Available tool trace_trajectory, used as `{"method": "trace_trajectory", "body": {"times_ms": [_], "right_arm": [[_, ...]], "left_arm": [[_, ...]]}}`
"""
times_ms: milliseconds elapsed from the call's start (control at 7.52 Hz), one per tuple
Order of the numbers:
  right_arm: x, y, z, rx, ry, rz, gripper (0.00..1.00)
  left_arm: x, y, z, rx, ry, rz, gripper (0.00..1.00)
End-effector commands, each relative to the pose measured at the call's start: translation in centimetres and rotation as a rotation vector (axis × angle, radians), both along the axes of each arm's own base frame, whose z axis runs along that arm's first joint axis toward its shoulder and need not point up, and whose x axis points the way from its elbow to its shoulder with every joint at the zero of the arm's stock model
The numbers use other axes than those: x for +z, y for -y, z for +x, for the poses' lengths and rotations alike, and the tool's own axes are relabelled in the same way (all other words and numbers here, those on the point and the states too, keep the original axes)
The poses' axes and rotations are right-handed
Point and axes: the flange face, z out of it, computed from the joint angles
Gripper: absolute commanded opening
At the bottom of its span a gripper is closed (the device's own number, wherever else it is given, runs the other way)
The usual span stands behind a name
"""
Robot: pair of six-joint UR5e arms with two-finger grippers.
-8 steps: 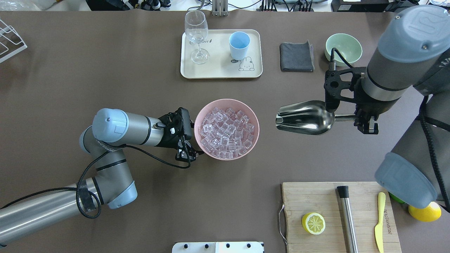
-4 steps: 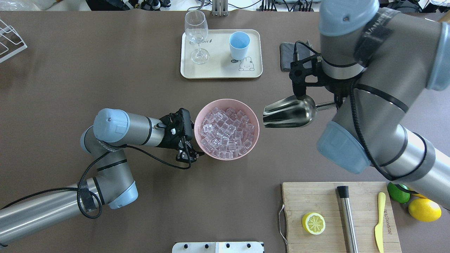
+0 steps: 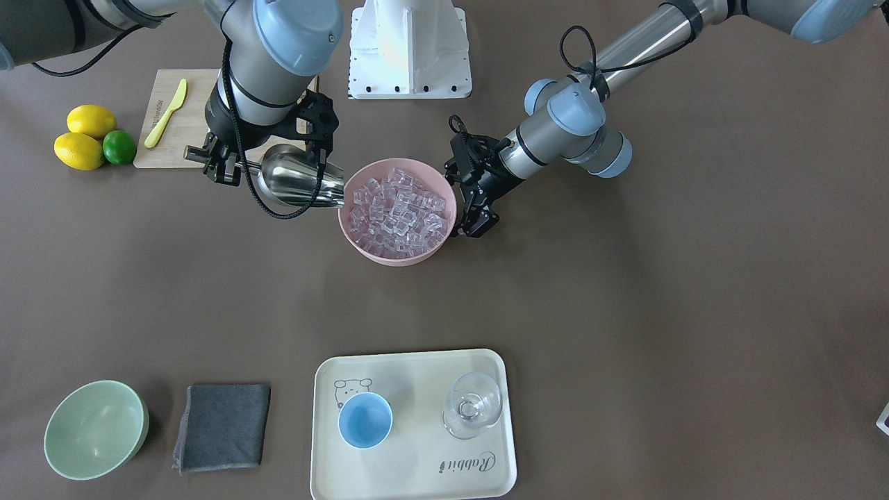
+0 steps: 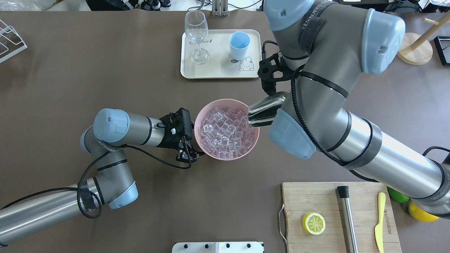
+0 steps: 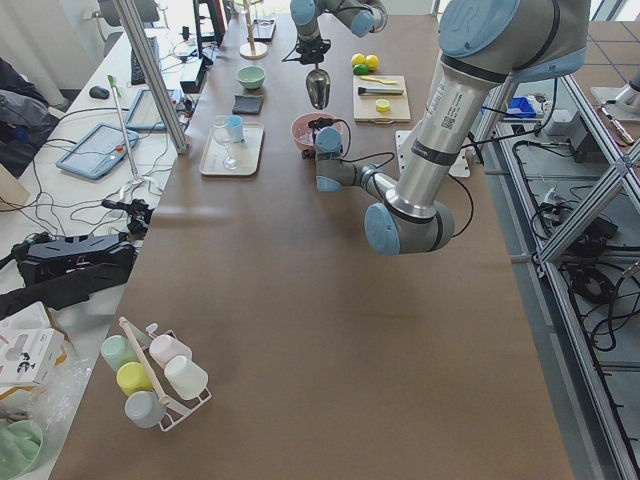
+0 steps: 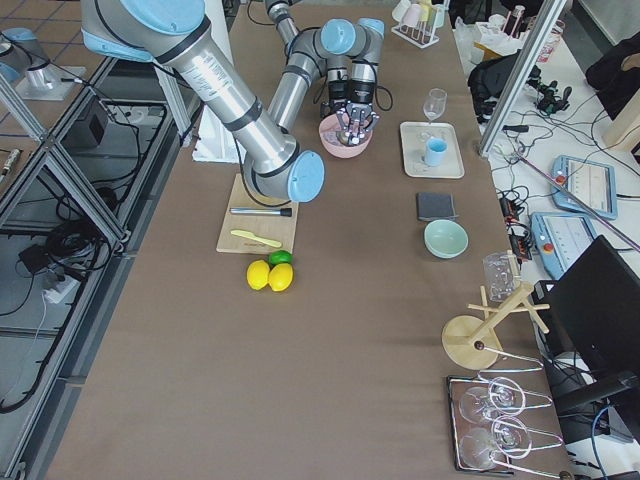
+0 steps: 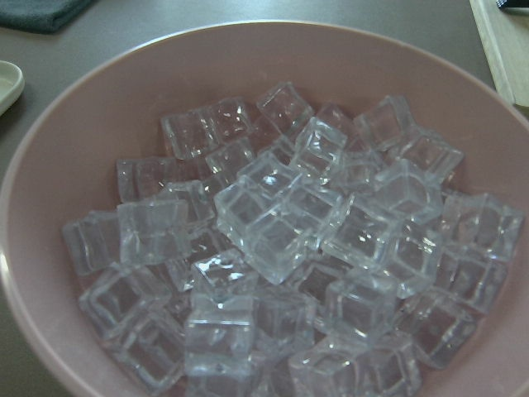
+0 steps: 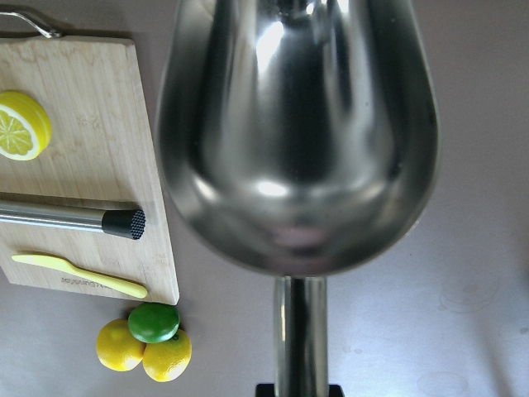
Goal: Put ice in cup with scoop
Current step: 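Swing the scoop with the right gripper over the pink ice bowl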
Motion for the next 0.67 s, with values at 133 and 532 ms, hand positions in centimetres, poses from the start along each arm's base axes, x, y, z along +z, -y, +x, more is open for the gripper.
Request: {"method": "trace_trajectory", "body": {"times_ms": [133,532], "right_arm": [[-0.8,-0.6,-2.3,-0.025,-0.055,-0.015,0.0],[-1.4,-0.3,-3.1,0.072,-0.071,-0.026,0.0]], "left_arm": [[-0.1,-0.1,0.1,0.001,-0.002,-0.002,0.98],[0.1,-0.1,0.1,0.001,0.001,-0.003,0.97]]}}
